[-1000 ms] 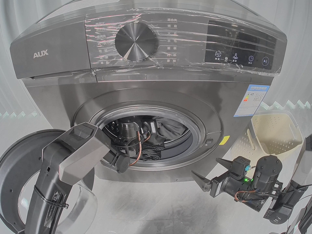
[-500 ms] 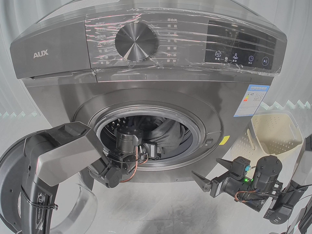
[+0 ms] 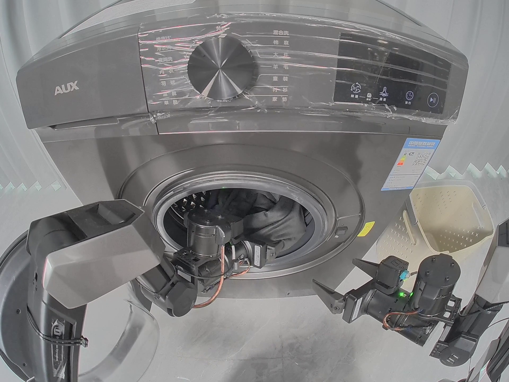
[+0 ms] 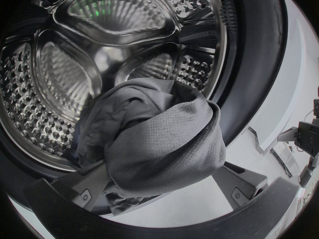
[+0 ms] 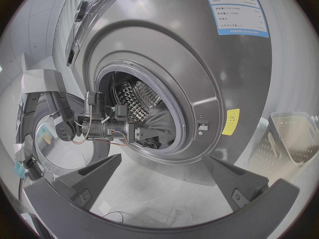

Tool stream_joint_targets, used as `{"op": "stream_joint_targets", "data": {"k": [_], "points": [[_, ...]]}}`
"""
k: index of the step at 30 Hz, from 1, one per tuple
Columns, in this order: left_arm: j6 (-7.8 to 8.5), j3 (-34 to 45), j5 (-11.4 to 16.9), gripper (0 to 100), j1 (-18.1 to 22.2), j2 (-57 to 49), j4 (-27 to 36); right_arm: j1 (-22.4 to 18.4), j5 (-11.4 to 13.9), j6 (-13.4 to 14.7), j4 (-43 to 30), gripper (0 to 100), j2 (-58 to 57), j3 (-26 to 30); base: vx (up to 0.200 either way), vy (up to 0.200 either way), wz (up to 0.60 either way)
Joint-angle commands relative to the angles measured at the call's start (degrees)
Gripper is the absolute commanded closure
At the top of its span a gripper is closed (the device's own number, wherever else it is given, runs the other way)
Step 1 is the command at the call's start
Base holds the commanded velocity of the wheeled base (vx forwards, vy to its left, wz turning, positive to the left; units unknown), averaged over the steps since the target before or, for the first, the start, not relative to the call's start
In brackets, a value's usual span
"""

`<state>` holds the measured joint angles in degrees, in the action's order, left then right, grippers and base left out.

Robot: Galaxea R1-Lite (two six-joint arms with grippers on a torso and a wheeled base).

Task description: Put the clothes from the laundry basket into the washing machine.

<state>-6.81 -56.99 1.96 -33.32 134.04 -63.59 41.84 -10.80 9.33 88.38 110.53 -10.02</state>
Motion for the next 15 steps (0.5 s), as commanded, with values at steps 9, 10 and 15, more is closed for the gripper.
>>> {"op": "stream_joint_targets", "data": {"k": [9, 10, 15], "points": [[0.75, -15.9, 1.0, 0, -0.1, 12.7, -1.0, 0.0, 0.0, 0.1, 0.0, 0, 0.1, 0.0, 0.000, 0.000, 0.00], [0.75, -17.8, 0.7, 0, 0.2, 14.1, -1.3, 0.0, 0.0, 0.1, 0.0, 0, 0.1, 0.0, 0.000, 0.000, 0.00], [0.57, -22.5, -0.8, 100, 0.2, 17.0, -2.9, 0.0, 0.0, 0.1, 0.0, 0, 0.2, 0.0, 0.000, 0.000, 0.00]]}}
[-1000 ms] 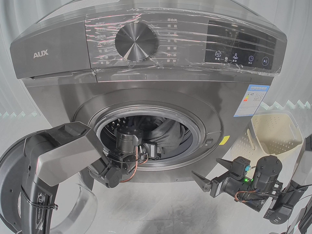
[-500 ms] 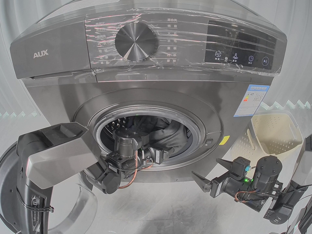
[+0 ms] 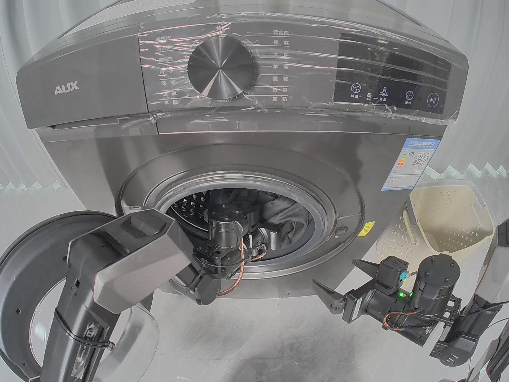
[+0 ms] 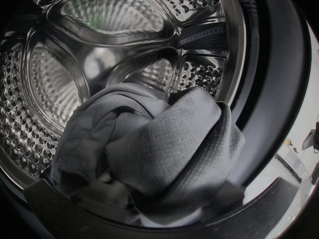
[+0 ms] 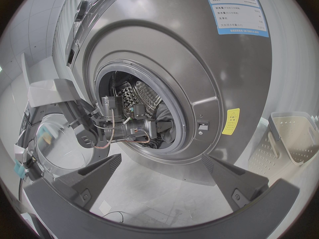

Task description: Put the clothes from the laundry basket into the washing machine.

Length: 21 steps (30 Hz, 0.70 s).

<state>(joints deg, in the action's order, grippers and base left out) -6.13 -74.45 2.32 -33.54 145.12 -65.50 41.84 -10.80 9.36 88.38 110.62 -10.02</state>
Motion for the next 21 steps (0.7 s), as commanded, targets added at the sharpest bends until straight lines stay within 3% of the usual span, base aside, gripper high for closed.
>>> {"op": "stream_joint_targets", "data": {"k": [1, 10, 21], "points": [[-0.11, -7.3, -2.8, 100, 0.5, 7.1, -1.7, 0.0, 0.0, 0.0, 0.0, 0, 0.2, 0.0, 0.000, 0.000, 0.00], [-0.02, -19.6, -11.2, 100, 5.1, 10.2, -3.2, 1.1, 0.0, 0.0, 0.0, 0, 0.5, 0.1, 0.000, 0.000, 0.00], [0.07, -21.0, -12.7, 100, 6.6, 10.1, -2.9, 1.1, 0.0, 0.1, 0.0, 0, 1.3, 0.1, 0.000, 0.000, 0.00]]}}
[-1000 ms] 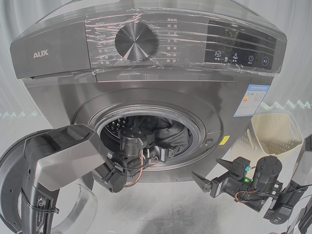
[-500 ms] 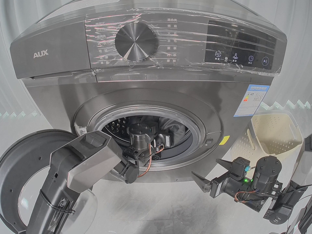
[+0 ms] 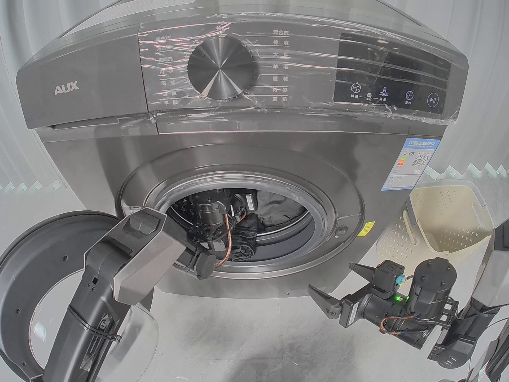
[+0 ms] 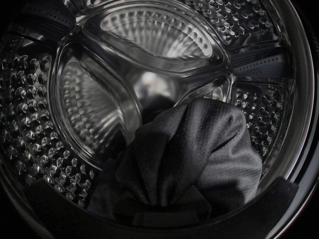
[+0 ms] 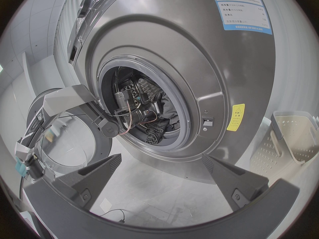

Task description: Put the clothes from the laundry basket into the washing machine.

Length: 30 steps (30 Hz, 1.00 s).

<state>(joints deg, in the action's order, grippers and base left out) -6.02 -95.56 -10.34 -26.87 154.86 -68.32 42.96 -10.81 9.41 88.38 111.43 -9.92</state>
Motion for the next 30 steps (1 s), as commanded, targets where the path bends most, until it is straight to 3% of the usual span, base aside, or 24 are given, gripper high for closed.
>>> {"op": "stream_joint_targets", "data": {"k": [1, 2, 7, 18, 30], "points": [[-0.13, 0.1, 0.0, 100, -0.1, 0.4, 0.1, 0.0, 0.0, 0.0, 0.0, 0, 0.5, 0.0, 0.000, 0.000, 0.00], [-0.13, 0.1, 0.0, 0, -0.1, 0.3, 0.2, 0.0, 0.0, 0.0, 0.0, 0, 0.4, 0.0, 0.000, 0.000, 0.00], [-0.57, 1.3, 0.1, 0, -0.3, -0.2, 0.2, -0.1, 0.0, 0.0, 0.0, 0, 0.4, 0.0, 0.000, 0.000, 0.00], [-0.22, 22.0, 1.9, 0, -2.5, -9.4, -2.1, -0.1, 0.0, 0.0, 0.0, 0, 0.5, 0.0, 0.000, 0.000, 0.00], [0.84, 30.5, 3.3, 0, -2.7, -12.2, -1.2, 0.0, 0.0, 0.0, 0.0, 0, 0.4, 0.0, 0.000, 0.000, 0.00]]}}
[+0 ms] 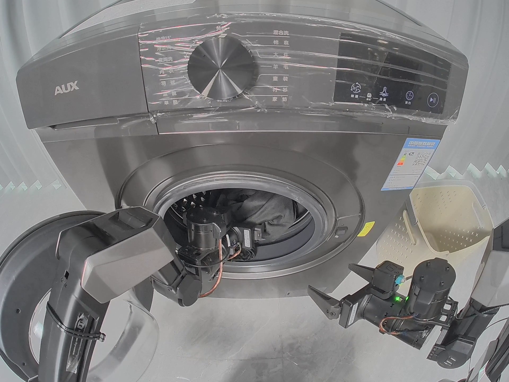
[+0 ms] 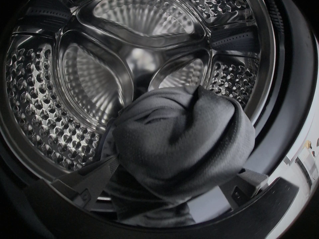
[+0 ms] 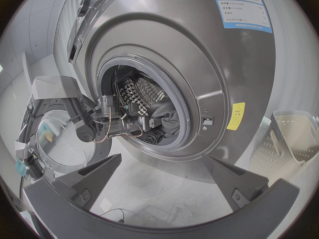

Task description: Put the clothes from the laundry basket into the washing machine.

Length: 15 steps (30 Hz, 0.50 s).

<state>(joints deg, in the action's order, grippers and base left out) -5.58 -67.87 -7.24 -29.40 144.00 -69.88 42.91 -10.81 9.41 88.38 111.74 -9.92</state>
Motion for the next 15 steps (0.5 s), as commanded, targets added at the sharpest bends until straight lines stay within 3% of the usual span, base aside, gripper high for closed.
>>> {"op": "stream_joint_targets", "data": {"k": [1, 3, 10, 11, 15], "points": [[0.66, 3.7, 0.6, 0, -0.2, -1.3, 0.4, 0.1, 0.0, 0.0, 0.0, 0, 0.1, 0.0, 0.000, 0.000, 0.00], [0.93, 5.3, 1.8, 0, -0.7, -0.6, -0.1, 0.1, 0.0, 0.0, 0.0, 0, 0.2, 0.0, 0.000, 0.000, 0.00], [1.01, 4.1, 1.7, 0, -0.8, 4.8, -3.2, 0.1, 0.0, 0.0, 0.0, 0, 0.2, 0.0, 0.000, 0.000, 0.00], [0.93, 3.6, 1.7, 100, -0.7, 5.1, -3.2, 0.1, 0.0, 0.0, 0.0, 0, 0.2, 0.0, 0.000, 0.000, 0.00], [1.01, 3.8, 1.7, 100, -0.6, 5.3, -2.8, 0.1, 0.0, 0.0, 0.0, 0, 0.1, -0.1, 0.000, 0.000, 0.00]]}}
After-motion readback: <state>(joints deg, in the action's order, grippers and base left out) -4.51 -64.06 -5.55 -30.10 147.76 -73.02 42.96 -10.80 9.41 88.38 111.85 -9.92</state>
